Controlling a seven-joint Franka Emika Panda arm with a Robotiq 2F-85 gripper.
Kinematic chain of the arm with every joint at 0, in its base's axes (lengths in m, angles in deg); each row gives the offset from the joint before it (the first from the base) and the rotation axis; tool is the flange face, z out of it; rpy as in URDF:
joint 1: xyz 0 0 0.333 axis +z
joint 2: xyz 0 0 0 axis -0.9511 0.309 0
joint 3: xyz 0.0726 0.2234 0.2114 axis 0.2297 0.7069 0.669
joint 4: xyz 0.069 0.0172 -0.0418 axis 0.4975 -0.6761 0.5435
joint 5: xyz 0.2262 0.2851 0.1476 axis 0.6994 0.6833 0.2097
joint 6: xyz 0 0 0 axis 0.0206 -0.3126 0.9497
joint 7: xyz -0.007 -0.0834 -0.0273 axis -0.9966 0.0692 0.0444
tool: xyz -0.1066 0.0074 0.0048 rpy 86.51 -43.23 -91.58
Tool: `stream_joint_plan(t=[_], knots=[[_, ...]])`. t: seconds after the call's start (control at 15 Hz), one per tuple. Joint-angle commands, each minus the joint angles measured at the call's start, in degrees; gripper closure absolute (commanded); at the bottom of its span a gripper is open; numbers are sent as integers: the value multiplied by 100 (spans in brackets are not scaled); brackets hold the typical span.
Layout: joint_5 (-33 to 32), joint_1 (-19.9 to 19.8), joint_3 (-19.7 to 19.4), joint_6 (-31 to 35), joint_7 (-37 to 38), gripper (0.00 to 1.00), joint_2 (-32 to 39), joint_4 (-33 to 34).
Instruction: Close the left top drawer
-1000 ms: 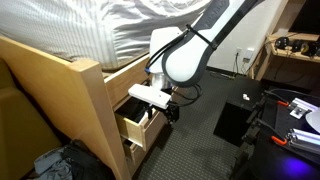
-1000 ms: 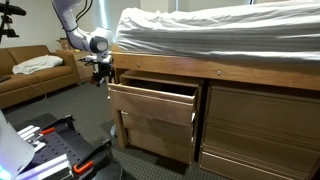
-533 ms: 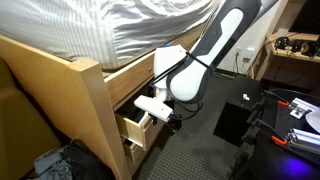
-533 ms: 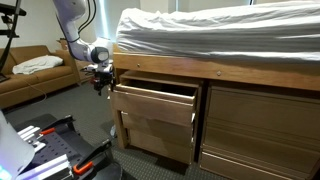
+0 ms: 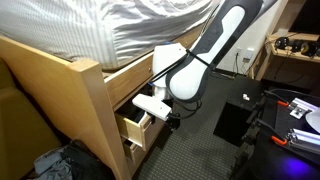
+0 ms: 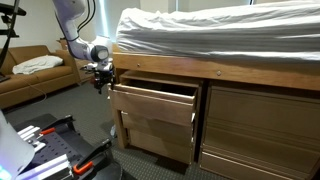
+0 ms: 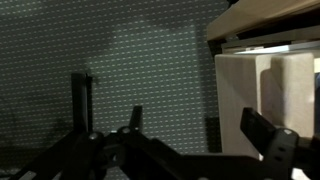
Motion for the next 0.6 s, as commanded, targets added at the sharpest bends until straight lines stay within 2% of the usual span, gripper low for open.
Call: stream_joint_plan(t=[0.0, 0.27, 0.53], knots=[[-613, 463, -493, 739, 444, 0, -93, -152], [-761, 661, -738, 1003, 725, 0, 75, -21], [-719, 575, -664, 876, 665, 0, 21, -39]])
